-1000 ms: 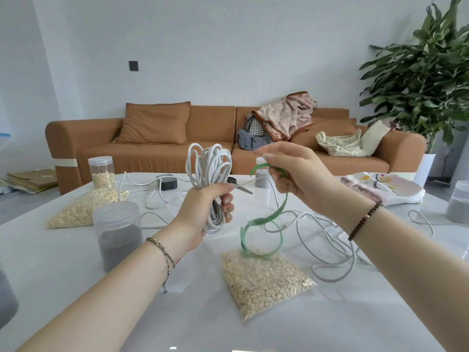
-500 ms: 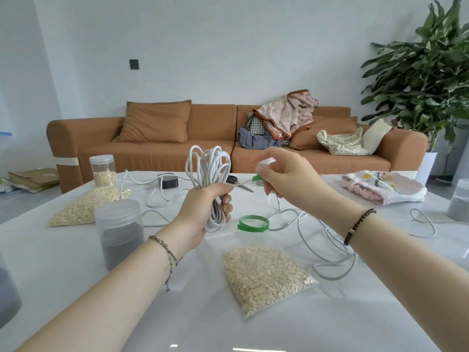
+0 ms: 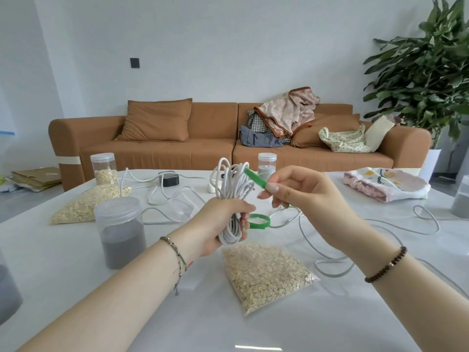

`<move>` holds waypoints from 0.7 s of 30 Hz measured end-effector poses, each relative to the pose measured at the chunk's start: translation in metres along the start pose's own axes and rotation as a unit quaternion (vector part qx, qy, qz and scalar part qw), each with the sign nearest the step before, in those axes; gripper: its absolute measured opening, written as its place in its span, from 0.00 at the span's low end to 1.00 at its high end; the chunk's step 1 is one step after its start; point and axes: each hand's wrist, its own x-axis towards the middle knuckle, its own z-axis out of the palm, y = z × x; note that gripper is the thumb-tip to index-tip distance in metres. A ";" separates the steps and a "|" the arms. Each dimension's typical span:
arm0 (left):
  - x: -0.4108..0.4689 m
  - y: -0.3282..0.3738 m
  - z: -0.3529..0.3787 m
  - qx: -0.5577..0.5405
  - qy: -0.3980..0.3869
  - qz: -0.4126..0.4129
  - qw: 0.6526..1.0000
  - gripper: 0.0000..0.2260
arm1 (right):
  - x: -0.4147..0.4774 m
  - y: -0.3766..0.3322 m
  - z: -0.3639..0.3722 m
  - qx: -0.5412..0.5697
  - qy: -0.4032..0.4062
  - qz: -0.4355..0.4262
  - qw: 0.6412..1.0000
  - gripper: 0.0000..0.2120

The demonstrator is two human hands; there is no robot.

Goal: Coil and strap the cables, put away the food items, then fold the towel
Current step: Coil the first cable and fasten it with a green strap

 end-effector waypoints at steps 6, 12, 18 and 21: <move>-0.004 -0.011 0.014 0.094 0.029 0.031 0.995 0.03 | -0.002 0.014 0.005 -0.099 0.011 0.031 0.995 0.04; -0.009 -0.012 0.021 0.105 0.021 0.053 0.993 0.03 | -0.003 0.022 0.009 -0.119 0.071 0.043 0.989 0.08; -0.012 -0.007 0.023 0.140 0.024 0.088 0.986 0.11 | -0.005 0.021 0.014 -0.110 0.093 0.073 0.987 0.10; -0.014 -0.007 0.025 0.137 0.018 0.095 0.986 0.11 | -0.005 0.019 0.013 -0.089 0.086 0.088 0.988 0.09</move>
